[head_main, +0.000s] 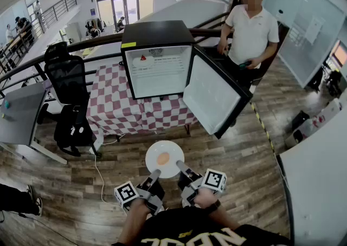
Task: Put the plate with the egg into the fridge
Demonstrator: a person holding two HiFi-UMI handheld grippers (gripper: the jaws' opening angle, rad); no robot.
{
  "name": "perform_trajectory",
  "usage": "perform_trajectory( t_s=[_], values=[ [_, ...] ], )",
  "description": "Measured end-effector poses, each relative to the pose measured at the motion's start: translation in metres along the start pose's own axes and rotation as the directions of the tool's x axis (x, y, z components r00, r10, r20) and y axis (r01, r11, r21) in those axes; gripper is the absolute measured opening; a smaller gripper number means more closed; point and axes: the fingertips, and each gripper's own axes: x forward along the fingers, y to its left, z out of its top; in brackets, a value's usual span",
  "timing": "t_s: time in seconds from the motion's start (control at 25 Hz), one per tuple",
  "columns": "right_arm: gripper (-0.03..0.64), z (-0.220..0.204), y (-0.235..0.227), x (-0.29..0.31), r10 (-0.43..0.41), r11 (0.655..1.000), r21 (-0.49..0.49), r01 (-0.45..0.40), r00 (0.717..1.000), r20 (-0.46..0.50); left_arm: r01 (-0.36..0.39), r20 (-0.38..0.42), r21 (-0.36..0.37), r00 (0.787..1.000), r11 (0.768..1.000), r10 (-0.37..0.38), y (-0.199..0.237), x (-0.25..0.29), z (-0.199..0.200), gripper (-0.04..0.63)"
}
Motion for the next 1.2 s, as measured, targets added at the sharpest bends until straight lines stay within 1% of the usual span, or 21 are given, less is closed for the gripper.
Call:
perform_trajectory(
  t_s=[0.08,0.2,0.32,0.48,0.56,0.68,0.76,0.88,1.0,1.2],
  values=[
    [0.048,-0.025,-0.006,-0.006,-0.029,0.999,0.02,0.03,1.0,-0.011,-0.036,-0.014,-0.001,0.999,0.999,0.036,0.008,-0.023,-0.002,0.031],
    [0.048,-0.057,-0.013,-0.014,-0.078,0.996,0.038,0.08,0.996,-0.037,-0.091,-0.038,0.032,0.995,0.995,0.092,0.015,-0.053,-0.003,0.031],
    [0.048,-0.081,-0.012,-0.011,-0.101,0.995,0.02,0.102,0.993,-0.067,-0.11,-0.039,0.067,0.993,0.992,0.113,0.015,-0.078,0.007,0.031],
    [0.048,-0.11,-0.007,0.0,-0.094,0.996,0.004,0.095,0.991,-0.09,-0.087,-0.038,0.052,0.995,0.995,0.089,0.01,-0.103,0.02,0.031],
    [0.048,-0.122,-0.007,0.003,-0.082,0.996,0.017,0.084,0.992,-0.097,-0.096,-0.04,0.045,0.994,0.994,0.098,0.016,-0.114,0.023,0.031],
    [0.048,-0.137,-0.015,0.002,-0.1,0.993,0.054,0.106,0.99,-0.103,-0.125,-0.046,0.013,0.991,0.992,0.125,0.028,-0.127,0.023,0.031],
    [0.049,-0.141,-0.016,0.005,-0.099,0.992,0.071,0.107,0.989,-0.108,-0.14,-0.044,-0.019,0.989,0.99,0.139,0.037,-0.131,0.026,0.031],
    [0.049,-0.138,-0.016,0.014,-0.081,0.994,0.07,0.09,0.99,-0.117,-0.139,-0.041,-0.05,0.99,0.989,0.137,0.037,-0.127,0.033,0.031],
    [0.049,-0.127,-0.019,0.028,-0.088,0.992,0.075,0.098,0.988,-0.13,-0.142,-0.028,-0.057,0.99,0.988,0.141,0.035,-0.113,0.044,0.031],
    [0.049,-0.101,-0.02,0.061,-0.066,0.994,0.07,0.079,0.983,-0.174,-0.172,0.024,-0.055,0.984,0.983,0.174,0.032,-0.089,0.072,0.032]
  ],
)
